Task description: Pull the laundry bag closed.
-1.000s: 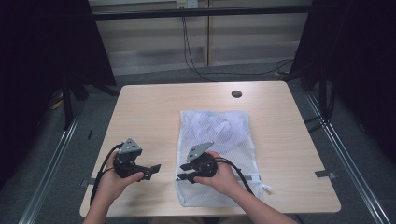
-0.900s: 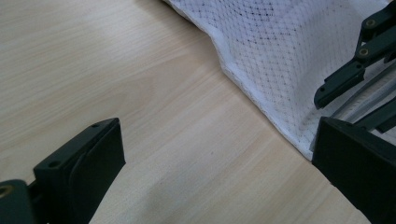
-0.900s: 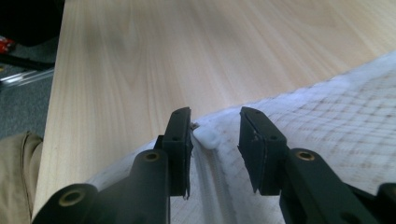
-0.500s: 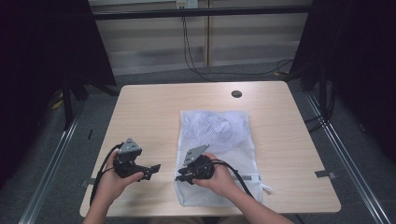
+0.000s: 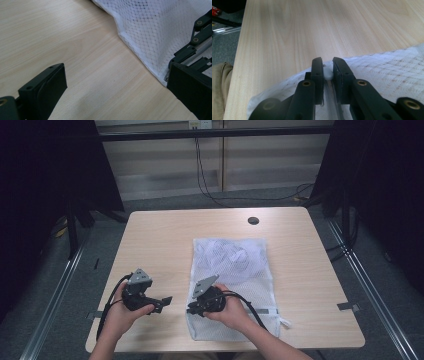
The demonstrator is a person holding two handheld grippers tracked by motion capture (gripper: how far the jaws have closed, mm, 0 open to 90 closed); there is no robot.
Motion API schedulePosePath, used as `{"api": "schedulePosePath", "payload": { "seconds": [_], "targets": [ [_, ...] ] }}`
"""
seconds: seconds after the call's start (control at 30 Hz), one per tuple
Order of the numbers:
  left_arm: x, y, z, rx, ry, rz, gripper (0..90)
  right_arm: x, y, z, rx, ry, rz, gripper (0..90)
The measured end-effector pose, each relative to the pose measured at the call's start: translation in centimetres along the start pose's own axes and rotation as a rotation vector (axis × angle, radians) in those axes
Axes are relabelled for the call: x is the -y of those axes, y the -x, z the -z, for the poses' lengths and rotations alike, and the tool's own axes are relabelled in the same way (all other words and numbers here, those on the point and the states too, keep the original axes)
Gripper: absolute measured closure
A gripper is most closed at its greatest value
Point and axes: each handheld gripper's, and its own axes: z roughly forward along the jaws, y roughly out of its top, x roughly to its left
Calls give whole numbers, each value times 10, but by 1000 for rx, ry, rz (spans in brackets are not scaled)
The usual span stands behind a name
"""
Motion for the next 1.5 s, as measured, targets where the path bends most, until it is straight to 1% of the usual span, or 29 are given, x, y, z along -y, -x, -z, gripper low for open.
{"api": "schedulePosePath", "payload": {
  "seconds": [0.1, 0.2, 0.3, 0.37, 0.4, 0.43, 0.53, 0.6, 0.7, 0.73, 0.77, 0.8, 0.83, 0.87, 0.9, 1.0, 1.03, 1.07, 1.13, 1.17, 1.2, 1.23, 1.27, 1.3, 1.33, 1.37, 1.4, 1.43, 1.5],
  "targets": [
    [0, 1, 0, 3, 1, 5, 21, -1, 0, 1, 2, -3, 12, 815],
    [1, 1, 0, 29, -12, 27, 21, -1, -1, 3, 7, 0, 16, 816],
    [1, 2, -1, 58, -16, 44, 20, -3, 1, 9, 32, 35, 12, 817],
    [1, 3, -2, 77, -15, 50, 19, -4, 3, 14, 37, 60, 0, 817],
    [0, 3, -3, 88, -12, 54, 14, -5, 5, 20, 45, 78, -6, 817],
    [0, 5, -4, 94, -15, 61, 14, -5, 5, 20, 45, 78, -6, 817],
    [-3, 8, -7, 142, -12, 81, 8, -5, 7, 27, 60, 101, -18, 818],
    [-5, 11, -9, 174, -19, 105, 5, -5, 8, 30, 54, 120, -22, 818],
    [-7, 15, -15, 215, -32, 141, 5, -5, 8, 33, 62, 135, -27, 818],
    [-8, 15, -16, 227, -39, 139, 5, -5, 8, 34, 62, 138, -27, 818],
    [-8, 17, -18, 238, -39, 154, 5, -5, 8, 35, 64, 140, -23, 817],
    [-8, 17, -19, 246, -45, 153, 5, -5, 8, 35, 65, 144, -29, 818],
    [-9, 18, -21, 257, -43, 163, 5, -5, 9, 36, 69, 151, -27, 818],
    [-9, 18, -22, 267, -48, 159, 5, -5, 9, 36, 68, 152, -29, 818],
    [-9, 20, -24, 274, -46, 173, 5, -5, 9, 36, 70, 157, -27, 818],
    [-9, 23, -29, 301, -64, 164, 7, -6, 9, 38, 67, 168, -30, 818],
    [-9, 25, -31, 315, -67, 175, 28, -6, 9, 39, 71, 174, -32, 818],
    [-10, 25, -33, 323, -77, 162, 28, -6, 9, 39, 71, 174, -32, 818],
    [-10, 28, -37, 338, -88, 161, 44, -6, 9, 41, 68, 181, -36, 818],
    [-11, 29, -39, 335, -92, 156, 51, -6, 10, 42, 70, 182, -35, 818],
    [-11, 30, -41, 346, -95, 160, 57, -6, 10, 42, 68, 185, -39, 818],
    [-12, 30, -42, 350, -95, 154, 75, -6, 10, 43, 68, 189, -36, 818],
    [-12, 32, -44, 361, -89, 161, 85, -6, 10, 44, 64, 193, -40, 818],
    [-12, 31, -45, 362, -88, 149, 98, -6, 10, 44, 67, 195, -34, 818],
    [-13, 32, -46, 368, -85, 154, 110, -6, 10, 45, 67, 195, -37, 818],
    [-13, 31, -46, 382, -87, 153, 128, -6, 10, 45, 67, 195, -37, 818],
    [-13, 32, -46, 390, -79, 146, 173, -6, 10, 46, 72, 201, -40, 818],
    [-13, 32, -46, 390, -79, 146, 187, -6, 11, 46, 70, 202, -40, 818],
    [-13, 33, -47, 400, -78, 130, 239, -6, 11, 46, 72, 202, -38, 818]
  ]
}}
